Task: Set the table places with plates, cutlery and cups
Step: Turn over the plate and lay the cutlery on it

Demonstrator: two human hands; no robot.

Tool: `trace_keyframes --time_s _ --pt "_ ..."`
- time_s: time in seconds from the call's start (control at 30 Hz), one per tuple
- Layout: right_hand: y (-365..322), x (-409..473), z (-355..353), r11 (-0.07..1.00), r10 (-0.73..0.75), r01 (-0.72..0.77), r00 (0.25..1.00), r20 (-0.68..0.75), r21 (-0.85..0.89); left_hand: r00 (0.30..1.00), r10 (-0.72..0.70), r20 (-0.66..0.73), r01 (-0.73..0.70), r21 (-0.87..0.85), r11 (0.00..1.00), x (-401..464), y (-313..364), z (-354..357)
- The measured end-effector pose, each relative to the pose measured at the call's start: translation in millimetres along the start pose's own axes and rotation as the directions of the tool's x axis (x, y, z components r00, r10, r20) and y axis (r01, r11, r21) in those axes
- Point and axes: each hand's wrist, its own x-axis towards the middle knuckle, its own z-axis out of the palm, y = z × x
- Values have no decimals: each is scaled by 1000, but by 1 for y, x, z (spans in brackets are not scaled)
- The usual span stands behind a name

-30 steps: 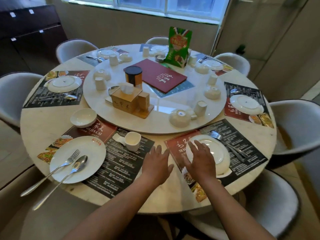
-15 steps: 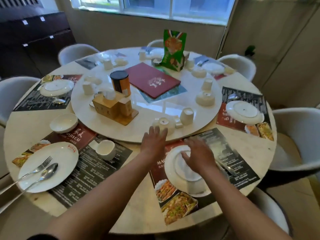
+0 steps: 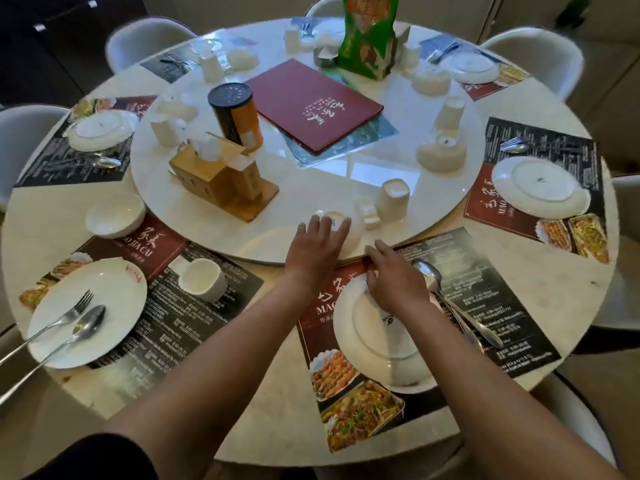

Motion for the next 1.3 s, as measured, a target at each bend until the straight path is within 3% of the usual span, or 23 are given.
trace_keyframes --time_s 0.1,0.17,0.3,0.4,0.47,0.57,0.7,0.77,0.97,1.3 --pt "2 0 1 1000 -2 2 1000 -20 -2 992 47 -113 -43 44 998 -9 2 9" --pt "1 0 -1 999 -21 19 999 -30 -44 992 41 -118 -34 60 998 -16 1 6" --pt "-3 -14 0 999 -15 11 997 -79 -50 986 -121 -114 113 -77 991 -34 -5 -14" --pt "-11 -37 10 1000 -3 1 998 -57 -24 949 -312 -43 289 -279 916 -48 -11 -36" --pt "-18 -53 20 996 0 -3 1000 -31 -85 869 -485 101 478 -429 766 -60 -11 -43" --pt "-24 -69 31 994 34 -36 999 -14 -104 684 -655 321 694 -562 449 -81 -12 -38" --pt "-23 -76 37 995 50 -52 998 -28 -91 481 -638 601 799 -601 35 -95 -12 -18" --pt "-22 -78 38 996 53 -56 998 -46 -75 422 -616 665 808 -584 -77 -98 -11 -11" --pt "-17 -81 43 997 55 -58 997 -52 -53 412 -595 690 812 -575 -104 -98 -10 -1" --pt "-14 -83 43 999 45 -45 999 -22 -26 434 -574 695 836 -548 -32 -90 -10 5"
